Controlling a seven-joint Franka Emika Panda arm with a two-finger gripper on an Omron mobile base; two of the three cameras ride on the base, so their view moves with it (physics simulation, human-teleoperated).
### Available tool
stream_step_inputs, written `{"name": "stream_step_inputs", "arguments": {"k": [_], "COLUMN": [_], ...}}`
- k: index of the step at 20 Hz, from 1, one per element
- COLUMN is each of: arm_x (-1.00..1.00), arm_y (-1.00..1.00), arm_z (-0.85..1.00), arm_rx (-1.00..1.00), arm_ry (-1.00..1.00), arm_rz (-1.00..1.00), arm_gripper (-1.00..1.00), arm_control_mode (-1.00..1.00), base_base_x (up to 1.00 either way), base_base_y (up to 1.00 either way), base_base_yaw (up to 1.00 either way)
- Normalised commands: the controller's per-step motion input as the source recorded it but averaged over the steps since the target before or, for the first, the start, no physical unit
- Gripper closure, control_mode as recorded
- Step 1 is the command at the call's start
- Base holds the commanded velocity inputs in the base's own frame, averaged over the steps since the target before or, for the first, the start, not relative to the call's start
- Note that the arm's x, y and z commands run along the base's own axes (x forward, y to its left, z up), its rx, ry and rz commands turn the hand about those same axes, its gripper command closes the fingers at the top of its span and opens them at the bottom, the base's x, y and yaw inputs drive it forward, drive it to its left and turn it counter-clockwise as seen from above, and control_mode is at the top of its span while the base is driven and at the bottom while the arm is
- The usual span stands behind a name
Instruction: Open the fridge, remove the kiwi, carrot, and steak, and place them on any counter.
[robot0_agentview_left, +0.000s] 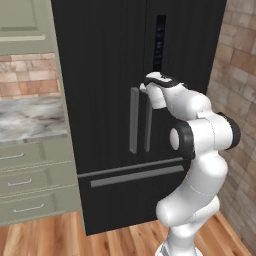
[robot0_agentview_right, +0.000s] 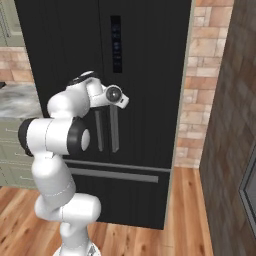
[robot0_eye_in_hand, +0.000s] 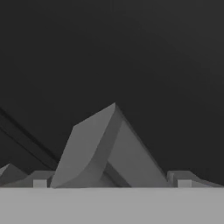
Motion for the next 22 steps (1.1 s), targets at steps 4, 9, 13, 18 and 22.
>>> {"name": "stream_step_inputs", "arguments": {"k": [4, 9, 13, 18, 22], "arm_x": [0.01, -0.06, -0.76, -0.91, -1.00], "arm_y": [0.00, 0.00, -0.32, -0.63, -0.84], "arm_z": [-0.02, 0.00, 0.01, 0.28, 0.15], "arm_rx": [0.00, 0.00, 0.00, -0.01, -0.02], "arm_ry": [0.00, 0.00, -0.02, 0.00, 0.00], "arm_rz": [0.00, 0.00, -0.06, 0.00, 0.00], "arm_gripper": [1.00, 1.00, 1.00, 1.00, 1.00], "arm_control_mode": [-1.00, -1.00, -1.00, -1.00, -1.00], "base_base_x": [0.00, 0.00, 0.00, 0.00, 0.00], "base_base_y": [0.00, 0.00, 0.00, 0.00, 0.00], "base_base_yaw": [0.00, 0.00, 0.00, 0.00, 0.00]}}
